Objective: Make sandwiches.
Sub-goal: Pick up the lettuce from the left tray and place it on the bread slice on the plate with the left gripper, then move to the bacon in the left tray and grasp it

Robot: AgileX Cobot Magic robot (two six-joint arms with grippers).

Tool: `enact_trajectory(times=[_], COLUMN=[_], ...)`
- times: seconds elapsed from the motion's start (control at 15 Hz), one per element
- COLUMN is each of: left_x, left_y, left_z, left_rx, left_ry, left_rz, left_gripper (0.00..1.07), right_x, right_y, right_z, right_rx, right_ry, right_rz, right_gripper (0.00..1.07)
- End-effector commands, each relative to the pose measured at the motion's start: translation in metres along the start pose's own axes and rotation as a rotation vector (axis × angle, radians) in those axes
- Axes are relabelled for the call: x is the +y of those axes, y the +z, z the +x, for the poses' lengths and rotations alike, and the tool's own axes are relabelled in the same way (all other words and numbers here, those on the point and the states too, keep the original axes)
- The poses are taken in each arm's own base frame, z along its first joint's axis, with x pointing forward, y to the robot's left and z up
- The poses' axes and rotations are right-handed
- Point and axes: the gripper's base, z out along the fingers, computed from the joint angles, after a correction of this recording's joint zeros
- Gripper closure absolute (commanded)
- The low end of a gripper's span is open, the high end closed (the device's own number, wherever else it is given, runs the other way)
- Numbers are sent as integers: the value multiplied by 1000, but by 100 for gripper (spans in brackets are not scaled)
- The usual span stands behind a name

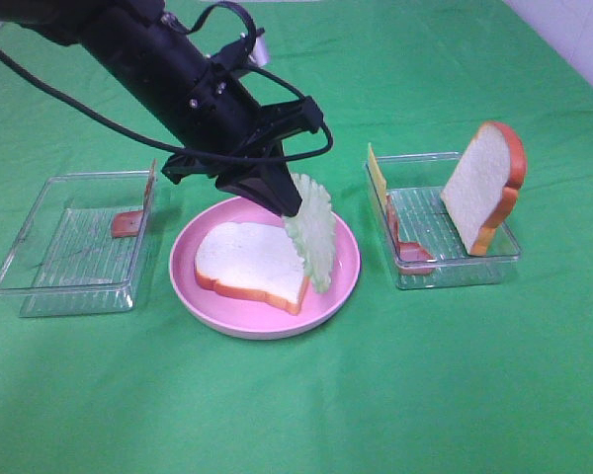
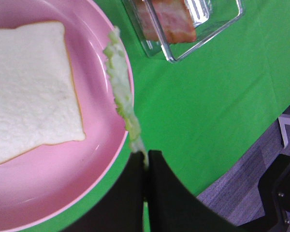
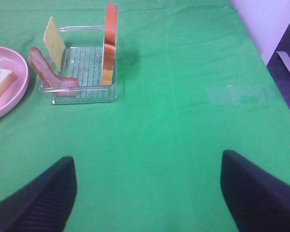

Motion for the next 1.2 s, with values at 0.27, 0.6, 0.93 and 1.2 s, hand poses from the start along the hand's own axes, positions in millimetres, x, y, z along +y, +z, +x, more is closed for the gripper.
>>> enact_trajectory(times=[0.27,0.6,0.93,1.2], left_x=[27,39,34,15], left_y=[9,18,2,-37], left_z=[-3,-4,-18,-40], left_rx=[-4,-5,-40,-86], left_ry=[30,-21,-1,-8], left_rz=[-204,-272,-360,-454], left_gripper=[107,97,35,35], right_x=[0,0,0,0], right_y=[-1,-1,-1,-1], right_z=[1,1,1,1], right_rx=[-23,-23,-23,-23], right_ry=[-9,-9,-9,-9], right_rz=[8,8,8,8], right_gripper=[30,30,30,30])
